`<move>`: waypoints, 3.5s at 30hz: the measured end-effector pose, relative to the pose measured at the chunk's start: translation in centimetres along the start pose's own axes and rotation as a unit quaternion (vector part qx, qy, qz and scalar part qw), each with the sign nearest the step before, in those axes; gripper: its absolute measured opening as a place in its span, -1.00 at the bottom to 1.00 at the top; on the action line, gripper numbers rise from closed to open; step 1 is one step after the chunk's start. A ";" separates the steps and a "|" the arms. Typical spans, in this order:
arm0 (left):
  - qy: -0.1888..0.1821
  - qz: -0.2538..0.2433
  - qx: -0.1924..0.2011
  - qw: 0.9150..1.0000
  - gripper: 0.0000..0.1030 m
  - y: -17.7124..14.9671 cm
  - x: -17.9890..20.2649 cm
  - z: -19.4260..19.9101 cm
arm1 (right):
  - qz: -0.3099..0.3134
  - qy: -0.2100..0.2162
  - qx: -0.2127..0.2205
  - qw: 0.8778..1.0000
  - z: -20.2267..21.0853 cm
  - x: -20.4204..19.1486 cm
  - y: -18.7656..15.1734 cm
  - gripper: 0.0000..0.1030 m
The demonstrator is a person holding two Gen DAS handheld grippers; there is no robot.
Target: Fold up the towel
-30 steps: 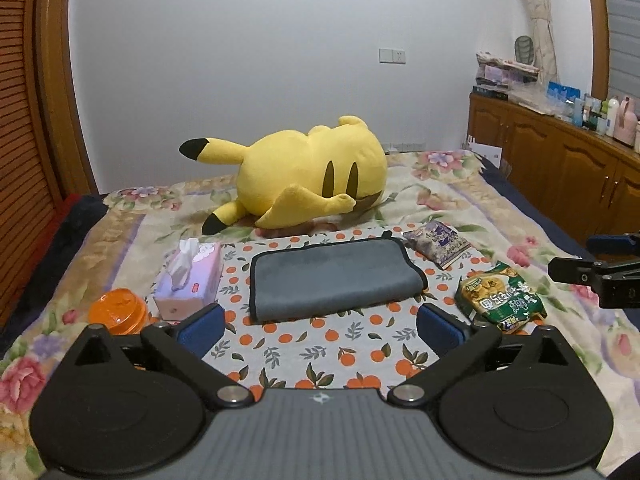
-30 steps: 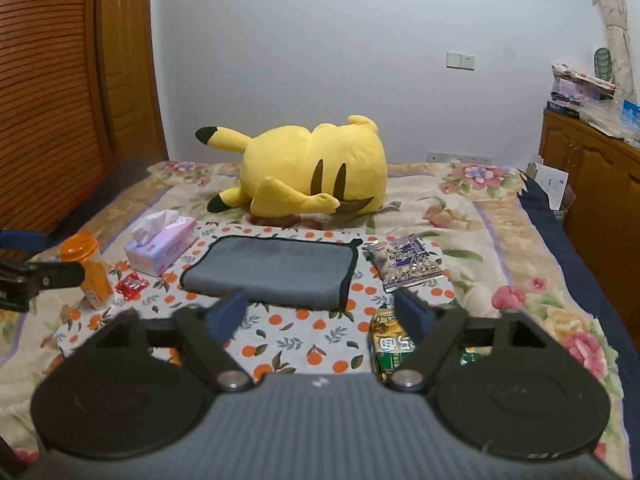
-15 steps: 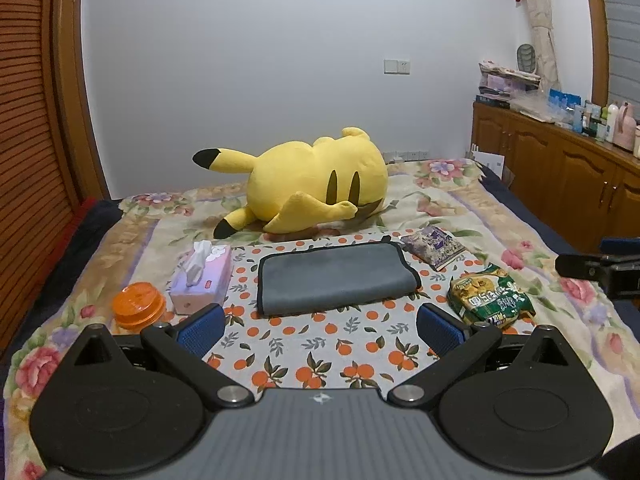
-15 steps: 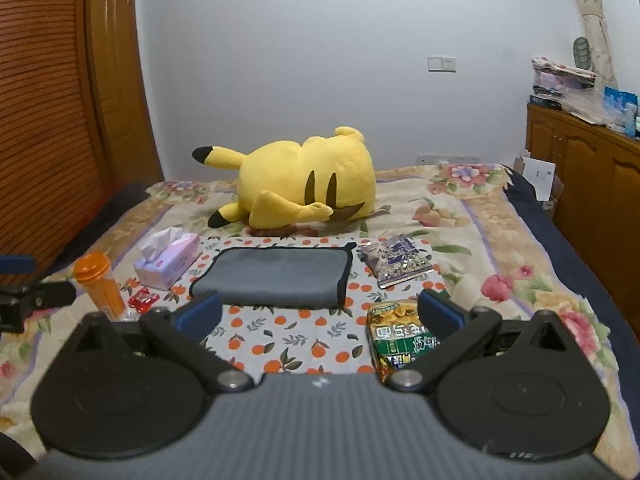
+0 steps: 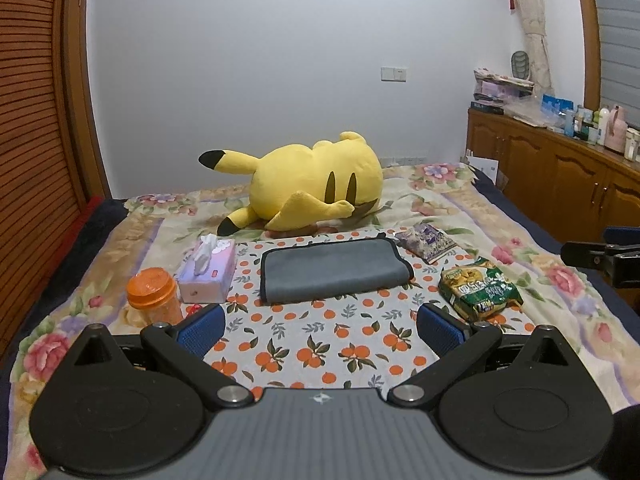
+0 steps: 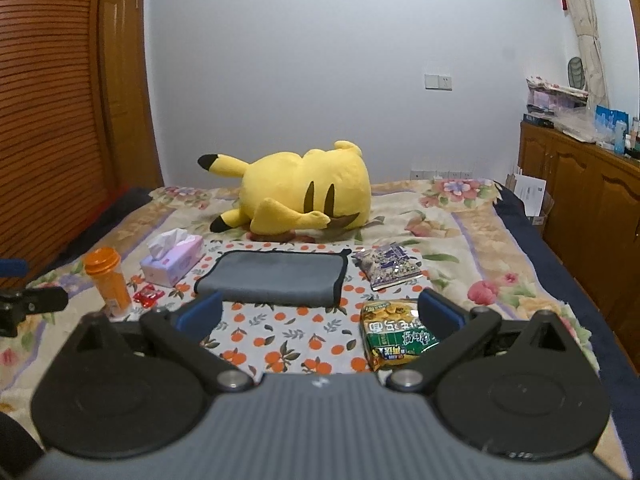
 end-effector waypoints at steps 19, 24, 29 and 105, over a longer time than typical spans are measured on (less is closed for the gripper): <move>0.000 0.009 -0.028 1.000 1.00 -4.5 -0.2 -1.1 | 0.011 0.010 -0.018 1.000 -0.3 -2.8 -4.8 1.00; 0.005 0.006 -0.032 0.999 1.00 -5.8 -0.3 -1.8 | 0.006 0.012 -0.019 1.000 -0.8 -3.3 -5.7 1.00; 0.007 0.011 -0.037 0.999 1.00 -7.1 -0.2 -2.8 | 0.001 0.011 -0.023 1.000 -1.5 -3.6 -6.8 1.00; 0.024 0.003 0.056 0.998 1.00 -9.0 0.3 -1.4 | 0.006 -0.004 0.064 0.998 -0.5 -3.7 -7.7 1.00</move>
Point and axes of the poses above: each gripper's, at about its wrist camera, not at the fingertips, and z roughly against the way its jaws point, x to its right, y to its top, the point moved 9 cm from there along -z, roughly the way its jaws point, and after that the axes turned 6 degrees about -x, right-handed, at the moved point
